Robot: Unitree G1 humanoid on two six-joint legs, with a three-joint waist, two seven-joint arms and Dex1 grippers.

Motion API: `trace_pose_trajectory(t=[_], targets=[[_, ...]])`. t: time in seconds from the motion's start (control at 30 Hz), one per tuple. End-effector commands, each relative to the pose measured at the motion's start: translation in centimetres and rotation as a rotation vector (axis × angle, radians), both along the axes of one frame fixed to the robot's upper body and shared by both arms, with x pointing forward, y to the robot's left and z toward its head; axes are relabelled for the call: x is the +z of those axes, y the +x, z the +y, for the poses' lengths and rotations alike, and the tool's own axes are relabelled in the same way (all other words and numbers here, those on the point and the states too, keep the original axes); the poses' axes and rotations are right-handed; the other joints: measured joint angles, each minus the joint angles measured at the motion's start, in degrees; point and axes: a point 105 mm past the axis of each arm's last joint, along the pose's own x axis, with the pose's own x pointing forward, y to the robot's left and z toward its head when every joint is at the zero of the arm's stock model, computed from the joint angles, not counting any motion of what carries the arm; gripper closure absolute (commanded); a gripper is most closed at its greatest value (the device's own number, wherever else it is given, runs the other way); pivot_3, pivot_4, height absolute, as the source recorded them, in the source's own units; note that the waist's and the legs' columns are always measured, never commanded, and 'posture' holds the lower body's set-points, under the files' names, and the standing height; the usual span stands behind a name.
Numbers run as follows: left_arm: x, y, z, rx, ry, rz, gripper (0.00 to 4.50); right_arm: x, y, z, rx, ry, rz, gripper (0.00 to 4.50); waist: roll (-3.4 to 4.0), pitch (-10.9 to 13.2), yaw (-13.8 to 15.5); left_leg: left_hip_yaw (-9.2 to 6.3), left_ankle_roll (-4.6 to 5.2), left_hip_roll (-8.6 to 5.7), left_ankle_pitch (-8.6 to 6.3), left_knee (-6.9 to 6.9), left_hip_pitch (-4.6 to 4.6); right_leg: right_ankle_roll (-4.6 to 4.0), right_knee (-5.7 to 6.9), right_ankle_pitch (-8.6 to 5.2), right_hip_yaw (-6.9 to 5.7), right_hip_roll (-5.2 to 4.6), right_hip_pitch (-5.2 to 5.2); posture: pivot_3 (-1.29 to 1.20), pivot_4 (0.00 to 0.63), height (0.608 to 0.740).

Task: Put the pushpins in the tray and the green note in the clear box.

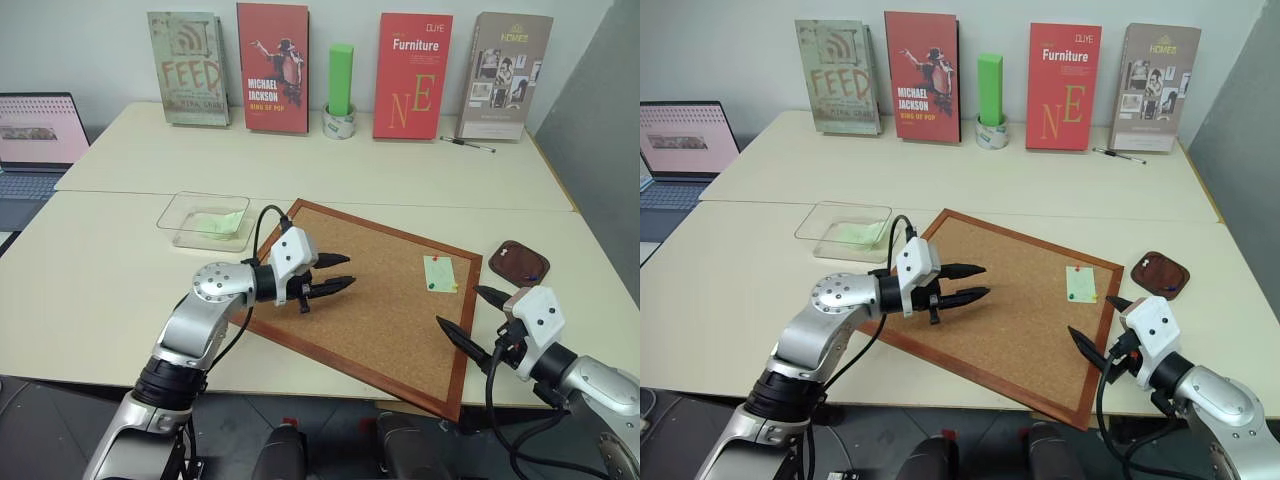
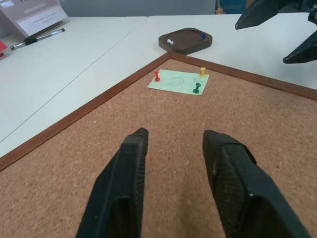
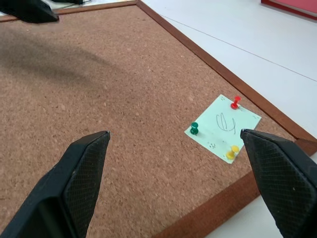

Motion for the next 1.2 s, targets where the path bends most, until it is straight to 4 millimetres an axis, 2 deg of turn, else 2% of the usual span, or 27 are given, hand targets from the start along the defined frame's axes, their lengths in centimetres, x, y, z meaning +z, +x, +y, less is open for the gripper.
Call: trace_pose_trajectory(t=[0.03, 0.13, 0.23, 0.4, 0.57, 0.77, 1.17, 1.2], targets=[[-0.1, 0.1, -1.4, -0.031, -0.008, -0.022, 3.54, 1.7, 0.1, 0.8, 0.008, 0.036, -0.054, 0.0, 0.0, 0.0, 0.0, 0.0, 0.0, 0.0, 0.0, 0.0, 0.0, 0.01, 0.0, 0.0, 0.0, 0.0, 0.0, 0.0, 0.15, 0.74], [-0.8, 0.0, -2.3, -0.056, -0.009, -0.007, 4.1, 2.2, 0.5, 0.8, -0.003, 0.057, -0.058, 0.0, 0.0, 0.0, -0.1, 0.0, 0.0, 0.0, 0.0, -0.02, 0.01, 0.11, 0.0, 0.06, 0.0, 0.0, 0.01, 0.0, 0.15, 0.74], [-1.4, 0.1, -2.9, -0.061, -0.016, 0.029, 4.46, 2.7, 1.0, 0.9, -0.009, 0.076, -0.064, 0.0, 0.0, 0.0, 0.0, -0.02, 0.0, 0.0, 0.0, -0.02, -0.01, 0.13, 0.0, 0.07, 0.0, 0.0, 0.01, 0.0, 0.15, 0.74], [-2.8, -0.1, -3.6, -0.091, -0.005, 0.066, 4.46, 2.8, 2.8, 1.1, -0.016, 0.076, -0.051, 0.0, 0.0, 0.0, -0.1, -0.02, 0.0, -0.01, 0.0, -0.01, 0.01, 0.15, 0.01, 0.09, 0.0, 0.01, 0.02, 0.0, 0.15, 0.74], [-3.8, 0.3, -3.8, -0.068, 0.019, 0.055, 4.46, 2.3, 5.1, 0.4, -0.067, 0.076, -0.008, 0.0, 0.0, 0.0, -0.1, -0.05, 0.01, -0.04, 0.0, -0.02, 0.0, 0.08, 0.0, 0.05, 0.0, 0.01, 0.04, 0.0, 0.15, 0.74], [-5.8, 0.2, -3.1, -0.048, 0.066, 0.066, 4.46, 1.7, 8.5, -0.3, -0.133, 0.089, 0.032, 0.0, 0.01, 0.0, -0.2, -0.07, 0.01, -0.06, 0.0, -0.05, 0.01, 0.26, 0.01, 0.16, 0.0, 0.02, 0.04, 0.0, 0.15, 0.74], [-6.1, -0.3, -2.8, -0.045, 0.078, 0.07, 4.46, -0.4, 12.3, -1.1, -0.191, 0.074, 0.076, 0.0, 0.05, 0.0, -0.2, -0.08, 0.01, -0.06, 0.01, -0.06, 0.03, 0.33, 0.02, 0.2, -0.01, 0.01, 0.05, 0.0, 0.15, 0.74], [-6.1, -0.4, -2.8, -0.046, 0.079, 0.071, 4.5, -0.5, 12.5, -1.1, -0.196, 0.074, 0.077, 0.37, 0.06, 0.0, -0.3, -0.07, 0.01, -0.06, 0.01, -0.06, 0.03, 0.33, 0.02, 0.2, 0.0, 0.02, 0.05, 0.0, 0.15, 0.74]])
